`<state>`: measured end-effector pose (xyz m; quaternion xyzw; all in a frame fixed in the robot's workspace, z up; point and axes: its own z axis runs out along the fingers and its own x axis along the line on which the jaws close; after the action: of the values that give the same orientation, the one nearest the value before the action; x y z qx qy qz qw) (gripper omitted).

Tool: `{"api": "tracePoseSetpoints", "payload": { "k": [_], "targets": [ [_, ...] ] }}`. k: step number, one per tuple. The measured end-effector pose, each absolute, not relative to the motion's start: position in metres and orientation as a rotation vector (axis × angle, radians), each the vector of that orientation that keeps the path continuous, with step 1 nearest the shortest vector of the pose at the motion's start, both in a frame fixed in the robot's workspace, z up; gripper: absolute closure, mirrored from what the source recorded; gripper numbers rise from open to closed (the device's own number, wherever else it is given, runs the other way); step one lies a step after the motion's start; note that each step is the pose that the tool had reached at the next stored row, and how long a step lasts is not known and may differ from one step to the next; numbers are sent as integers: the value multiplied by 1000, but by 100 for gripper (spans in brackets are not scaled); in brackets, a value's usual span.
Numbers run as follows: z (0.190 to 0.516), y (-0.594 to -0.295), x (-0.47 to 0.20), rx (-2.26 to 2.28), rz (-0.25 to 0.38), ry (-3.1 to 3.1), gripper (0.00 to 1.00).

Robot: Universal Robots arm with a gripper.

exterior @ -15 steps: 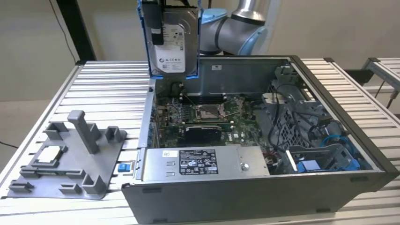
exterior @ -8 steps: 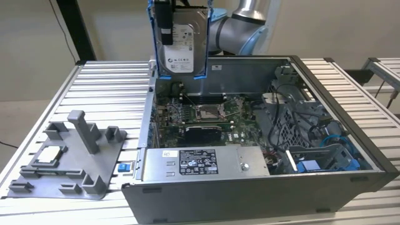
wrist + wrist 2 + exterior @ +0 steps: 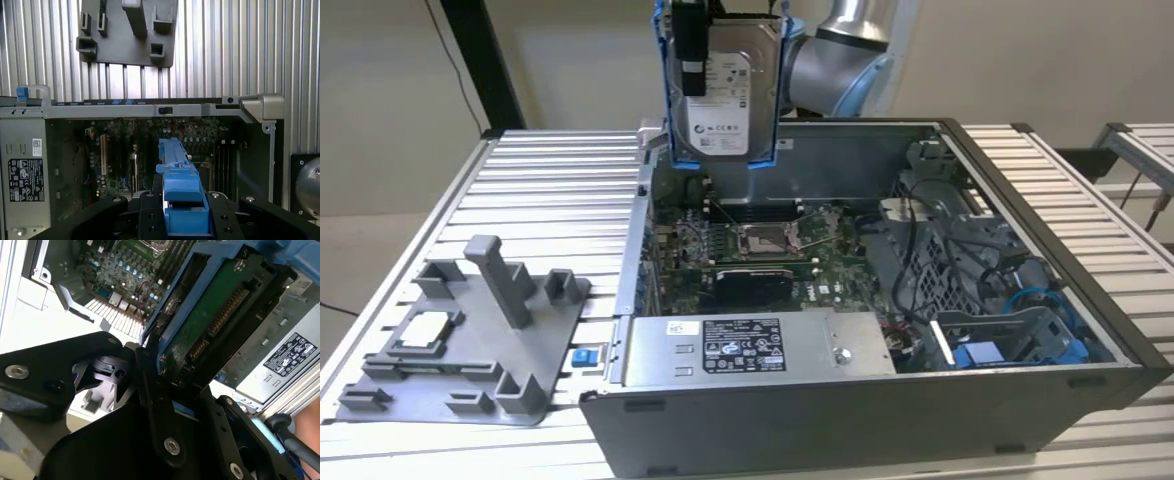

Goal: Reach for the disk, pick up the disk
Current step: 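Pick up the disk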

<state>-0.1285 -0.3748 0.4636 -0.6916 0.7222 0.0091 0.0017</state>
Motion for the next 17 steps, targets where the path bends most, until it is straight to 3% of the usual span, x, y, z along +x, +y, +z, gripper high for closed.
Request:
{"api": "tracePoseSetpoints", "payload": {
  "k": [17],
  "targets": [
    [464, -376, -98, -2175, 29, 2262, 100]
  ]
}}
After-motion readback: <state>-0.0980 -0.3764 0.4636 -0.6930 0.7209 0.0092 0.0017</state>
